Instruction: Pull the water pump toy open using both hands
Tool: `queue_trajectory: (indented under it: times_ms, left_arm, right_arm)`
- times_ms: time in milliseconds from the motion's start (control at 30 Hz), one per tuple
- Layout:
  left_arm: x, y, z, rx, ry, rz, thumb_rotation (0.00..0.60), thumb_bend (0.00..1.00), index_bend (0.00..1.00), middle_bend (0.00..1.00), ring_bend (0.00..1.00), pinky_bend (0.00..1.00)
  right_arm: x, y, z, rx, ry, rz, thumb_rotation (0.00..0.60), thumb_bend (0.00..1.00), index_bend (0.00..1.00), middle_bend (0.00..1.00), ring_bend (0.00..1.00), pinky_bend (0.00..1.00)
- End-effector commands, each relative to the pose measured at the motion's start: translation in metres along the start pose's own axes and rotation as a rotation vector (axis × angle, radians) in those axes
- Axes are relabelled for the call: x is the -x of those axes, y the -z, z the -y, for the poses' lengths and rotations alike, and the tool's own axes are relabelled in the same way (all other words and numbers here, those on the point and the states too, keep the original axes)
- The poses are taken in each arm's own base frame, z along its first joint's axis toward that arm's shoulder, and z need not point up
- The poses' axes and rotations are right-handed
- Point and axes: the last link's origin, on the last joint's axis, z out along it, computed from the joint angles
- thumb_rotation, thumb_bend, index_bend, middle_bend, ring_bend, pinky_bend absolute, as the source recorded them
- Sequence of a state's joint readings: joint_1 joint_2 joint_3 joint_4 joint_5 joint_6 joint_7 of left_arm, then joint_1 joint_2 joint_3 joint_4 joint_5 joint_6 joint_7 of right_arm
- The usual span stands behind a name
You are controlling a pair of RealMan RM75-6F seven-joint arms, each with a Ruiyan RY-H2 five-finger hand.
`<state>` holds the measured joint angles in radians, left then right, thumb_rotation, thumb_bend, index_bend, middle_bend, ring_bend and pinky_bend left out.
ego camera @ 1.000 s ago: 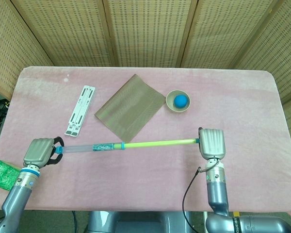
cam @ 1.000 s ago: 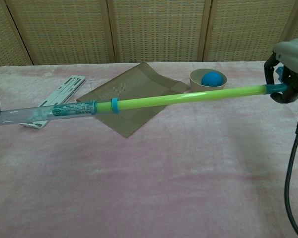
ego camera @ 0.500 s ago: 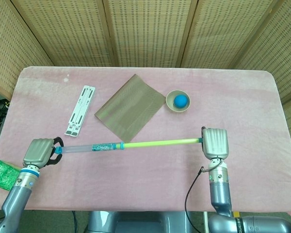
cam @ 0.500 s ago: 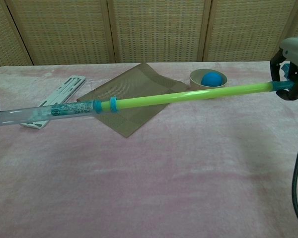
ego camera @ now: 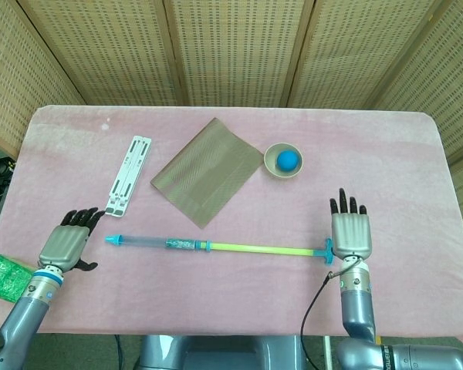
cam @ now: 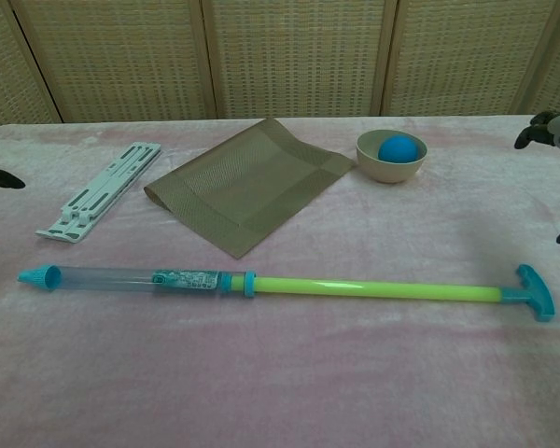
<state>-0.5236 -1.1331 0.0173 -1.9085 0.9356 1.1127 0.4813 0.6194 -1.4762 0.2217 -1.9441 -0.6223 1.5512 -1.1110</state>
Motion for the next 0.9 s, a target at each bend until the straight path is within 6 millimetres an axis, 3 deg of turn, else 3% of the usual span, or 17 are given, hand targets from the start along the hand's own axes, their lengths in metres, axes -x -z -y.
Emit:
queue_trajectory:
  times_ms: [33, 267, 500, 700, 900]
  left_arm:
    - [0.002, 0.005, -0.001, 0.018, 0.033, 0.005, 0.600, 0.14, 0.00, 0.00, 0.00, 0.00]
    - [0.006, 0.027, 0.010, 0.062, 0.097, -0.154, 0.600, 0.14, 0.00, 0.00, 0.00, 0.00]
    - [0.020, 0.052, 0.028, 0.099, 0.116, -0.284, 0.600, 0.13, 0.00, 0.00, 0.00, 0.00]
    - [0.034, 0.070, 0.043, 0.058, 0.079, -0.358, 0.600, 0.13, 0.00, 0.00, 0.00, 0.00]
    - [0.040, 0.077, 0.051, 0.033, 0.058, -0.384, 0.600, 0.13, 0.00, 0.00, 0.00, 0.00]
  right_arm:
    - [0.003, 0.001, -0.006, -0.008, -0.017, -0.016, 0.600, 0.17, 0.12, 0.00, 0.01, 0.16]
    - [0.017, 0.023, -0.030, -0.145, -0.158, -0.113, 0.600, 0.17, 0.11, 0.00, 0.00, 0.00]
    - [0.036, 0.053, -0.063, -0.289, -0.298, -0.228, 0.600, 0.16, 0.03, 0.00, 0.00, 0.00]
    - [0.046, 0.071, -0.099, -0.287, -0.307, -0.326, 0.600, 0.15, 0.02, 0.00, 0.00, 0.00]
    - [0.054, 0.080, -0.116, -0.271, -0.316, -0.343, 0.600, 0.15, 0.01, 0.00, 0.00, 0.00]
